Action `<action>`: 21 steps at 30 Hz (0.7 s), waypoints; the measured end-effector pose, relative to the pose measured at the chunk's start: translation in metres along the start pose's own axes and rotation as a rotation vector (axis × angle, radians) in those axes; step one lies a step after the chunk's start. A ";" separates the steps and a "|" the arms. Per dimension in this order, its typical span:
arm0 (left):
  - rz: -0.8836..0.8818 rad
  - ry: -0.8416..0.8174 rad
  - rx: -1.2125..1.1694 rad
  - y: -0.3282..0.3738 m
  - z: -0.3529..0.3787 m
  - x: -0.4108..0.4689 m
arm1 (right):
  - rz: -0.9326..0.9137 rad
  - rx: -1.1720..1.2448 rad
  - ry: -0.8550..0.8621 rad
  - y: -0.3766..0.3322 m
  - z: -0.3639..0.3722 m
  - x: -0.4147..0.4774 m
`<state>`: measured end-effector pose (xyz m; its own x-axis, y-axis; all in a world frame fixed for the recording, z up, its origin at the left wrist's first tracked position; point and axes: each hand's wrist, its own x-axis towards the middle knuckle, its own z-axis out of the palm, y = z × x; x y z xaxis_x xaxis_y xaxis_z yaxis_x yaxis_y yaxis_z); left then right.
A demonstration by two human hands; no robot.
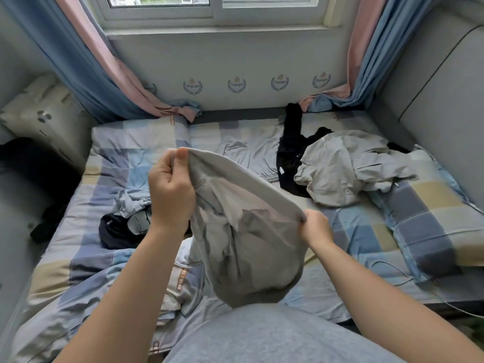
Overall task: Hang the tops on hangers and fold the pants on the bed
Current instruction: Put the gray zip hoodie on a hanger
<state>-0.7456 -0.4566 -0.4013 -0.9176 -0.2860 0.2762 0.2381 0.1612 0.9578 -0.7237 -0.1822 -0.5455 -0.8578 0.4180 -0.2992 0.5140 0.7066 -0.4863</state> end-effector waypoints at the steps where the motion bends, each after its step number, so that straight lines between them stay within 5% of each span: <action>1: -0.018 0.037 -0.004 -0.003 -0.003 0.003 | 0.053 0.046 -0.025 0.017 0.001 0.001; 6: -0.149 -0.118 0.170 -0.039 0.003 0.000 | 0.006 0.396 -0.022 0.025 -0.016 0.000; 10: -0.394 -0.533 0.323 -0.061 0.033 -0.033 | -0.263 0.574 -0.092 -0.021 -0.036 -0.018; 12: -0.288 -0.703 0.431 -0.066 0.047 -0.051 | -0.396 0.586 -0.204 -0.038 -0.046 -0.033; 17: -0.047 -0.743 0.543 -0.067 0.070 -0.069 | -0.570 0.584 -0.357 -0.051 -0.071 -0.058; 21: -0.132 -0.671 0.395 -0.054 0.067 -0.063 | -0.558 0.472 -0.296 -0.038 -0.076 -0.054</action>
<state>-0.7220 -0.3838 -0.4757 -0.9563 0.2849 -0.0658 0.0983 0.5252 0.8453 -0.6971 -0.1881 -0.4487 -0.9863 -0.1430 -0.0821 0.0142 0.4224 -0.9063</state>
